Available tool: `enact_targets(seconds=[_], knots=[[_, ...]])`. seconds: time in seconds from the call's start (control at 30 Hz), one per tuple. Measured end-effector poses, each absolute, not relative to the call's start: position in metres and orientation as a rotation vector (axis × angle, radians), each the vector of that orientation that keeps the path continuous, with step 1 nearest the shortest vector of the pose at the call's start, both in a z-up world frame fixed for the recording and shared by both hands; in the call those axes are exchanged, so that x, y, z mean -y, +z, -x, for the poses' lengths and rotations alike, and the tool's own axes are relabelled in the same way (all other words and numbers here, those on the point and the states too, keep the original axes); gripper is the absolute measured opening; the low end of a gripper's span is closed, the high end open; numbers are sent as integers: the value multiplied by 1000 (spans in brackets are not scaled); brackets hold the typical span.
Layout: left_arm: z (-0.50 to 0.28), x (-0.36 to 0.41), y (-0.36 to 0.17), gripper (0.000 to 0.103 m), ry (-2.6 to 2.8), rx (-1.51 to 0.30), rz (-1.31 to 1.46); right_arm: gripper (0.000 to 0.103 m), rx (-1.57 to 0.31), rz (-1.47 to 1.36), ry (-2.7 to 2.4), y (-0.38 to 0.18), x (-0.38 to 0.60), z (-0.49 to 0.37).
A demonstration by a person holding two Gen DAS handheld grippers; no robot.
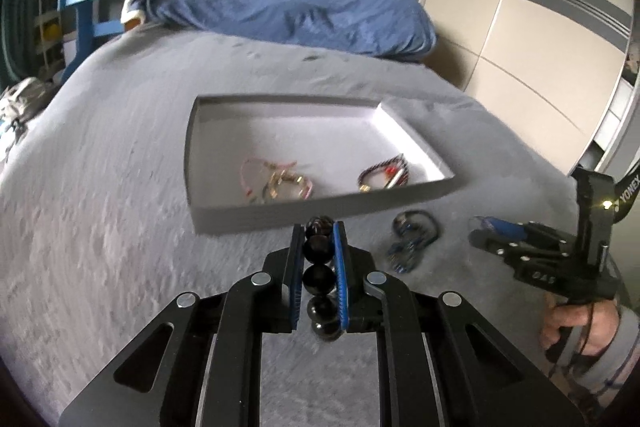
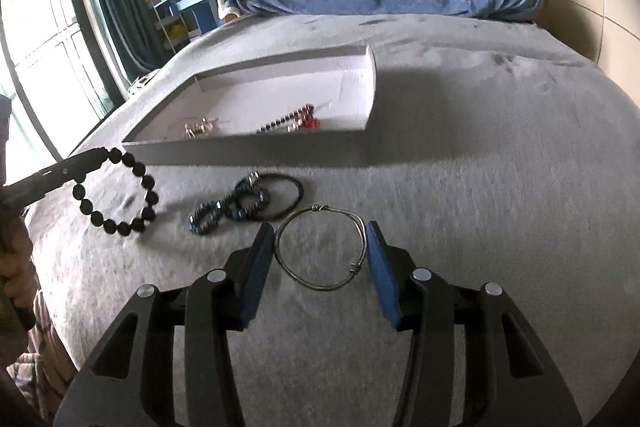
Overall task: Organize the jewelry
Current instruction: 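Carry the black bead bracelet and silver bangle over the tray with both tools, then open the right tool to drop the silver bangle while the left tool releases the black bracelet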
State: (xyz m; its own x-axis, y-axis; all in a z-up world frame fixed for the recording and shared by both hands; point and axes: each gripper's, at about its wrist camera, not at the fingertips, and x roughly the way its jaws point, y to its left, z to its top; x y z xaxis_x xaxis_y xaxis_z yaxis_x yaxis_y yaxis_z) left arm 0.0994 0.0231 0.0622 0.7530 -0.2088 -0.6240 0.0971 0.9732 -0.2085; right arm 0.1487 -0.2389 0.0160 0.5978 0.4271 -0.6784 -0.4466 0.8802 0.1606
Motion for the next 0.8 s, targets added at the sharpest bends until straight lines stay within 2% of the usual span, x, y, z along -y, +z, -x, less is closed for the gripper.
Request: enact_targets(seconds=[0.53,0.8], knots=[[-139,-17,134,15,-174,-575,68,47,-741,66,563,57,186,-204],[-170,-20,131,15,-156,-586,49,47,-764,101,577,53,157,-226]])
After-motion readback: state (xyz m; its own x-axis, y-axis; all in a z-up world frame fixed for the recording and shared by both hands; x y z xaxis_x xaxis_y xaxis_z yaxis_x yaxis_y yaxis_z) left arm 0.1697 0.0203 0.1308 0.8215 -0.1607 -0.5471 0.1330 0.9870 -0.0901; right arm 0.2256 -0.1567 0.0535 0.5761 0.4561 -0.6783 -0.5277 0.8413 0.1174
